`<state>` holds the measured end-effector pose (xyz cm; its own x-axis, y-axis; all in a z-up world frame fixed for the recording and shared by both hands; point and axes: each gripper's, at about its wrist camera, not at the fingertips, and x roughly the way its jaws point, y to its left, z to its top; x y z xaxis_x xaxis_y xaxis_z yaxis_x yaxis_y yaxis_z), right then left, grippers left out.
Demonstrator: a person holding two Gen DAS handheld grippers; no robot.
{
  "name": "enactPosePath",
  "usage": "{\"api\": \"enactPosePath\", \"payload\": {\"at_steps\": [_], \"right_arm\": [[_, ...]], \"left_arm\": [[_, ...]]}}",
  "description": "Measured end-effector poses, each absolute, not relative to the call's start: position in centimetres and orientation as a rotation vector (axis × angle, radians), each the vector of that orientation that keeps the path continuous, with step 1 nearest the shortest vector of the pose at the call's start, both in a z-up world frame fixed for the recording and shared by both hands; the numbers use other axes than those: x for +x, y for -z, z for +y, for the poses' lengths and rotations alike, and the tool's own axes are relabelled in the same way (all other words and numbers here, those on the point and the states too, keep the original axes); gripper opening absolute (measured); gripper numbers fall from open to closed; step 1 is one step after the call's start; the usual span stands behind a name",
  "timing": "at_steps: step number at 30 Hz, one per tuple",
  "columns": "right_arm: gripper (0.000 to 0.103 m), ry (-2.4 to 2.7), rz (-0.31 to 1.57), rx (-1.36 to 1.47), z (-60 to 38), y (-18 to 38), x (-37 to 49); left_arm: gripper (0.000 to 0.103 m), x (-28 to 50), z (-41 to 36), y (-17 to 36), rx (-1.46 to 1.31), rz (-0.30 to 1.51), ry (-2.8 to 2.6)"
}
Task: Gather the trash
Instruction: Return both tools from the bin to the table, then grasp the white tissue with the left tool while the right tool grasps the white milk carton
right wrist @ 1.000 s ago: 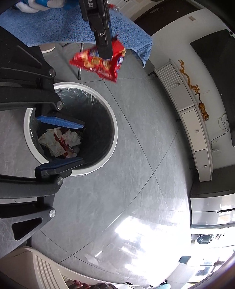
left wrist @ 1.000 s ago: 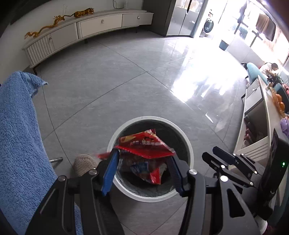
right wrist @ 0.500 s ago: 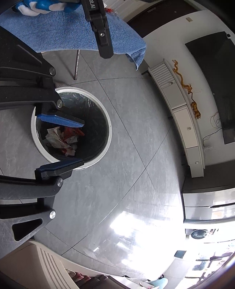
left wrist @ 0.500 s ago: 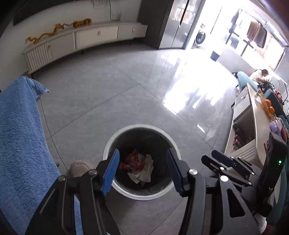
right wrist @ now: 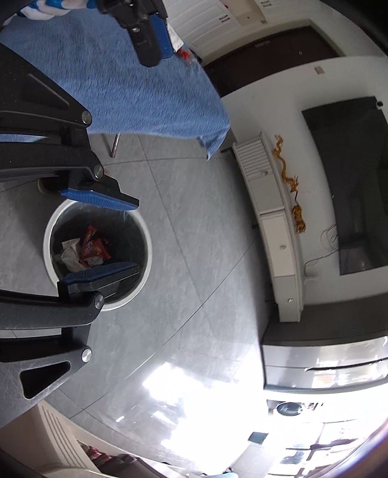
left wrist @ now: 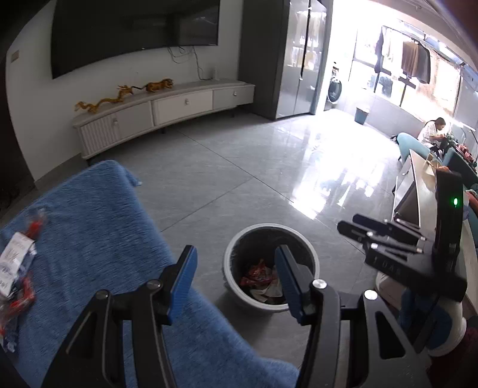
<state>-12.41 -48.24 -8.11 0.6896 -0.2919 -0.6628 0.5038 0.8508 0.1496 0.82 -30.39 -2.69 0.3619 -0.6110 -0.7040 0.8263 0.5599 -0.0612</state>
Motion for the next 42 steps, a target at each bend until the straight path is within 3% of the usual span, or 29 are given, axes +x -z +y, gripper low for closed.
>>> {"api": "enactPosePath", "payload": {"at_steps": [17,28,31,42], "right_arm": [[0.044,0.199,0.585,0.191,-35.3,-0.5,-6.5],[0.071,-0.047,0.689,0.131,-24.8,-1.0,3.9],[0.082,-0.113,0.73,0.164,-22.4,-0.7,7.3],[0.099,-0.157,1.003,0.379,-17.3,4.0,21.2]], "left_arm": [[0.052,3.5,-7.8,-0.3,0.167,0.661,0.682],[0.052,11.0,6.2,3.8,0.07,0.738,0.417],[0.052,12.9,8.0,5.5,0.05,0.772,0.405],[0.052,18.2,9.3,9.6,0.05,0.835,0.484]]}}
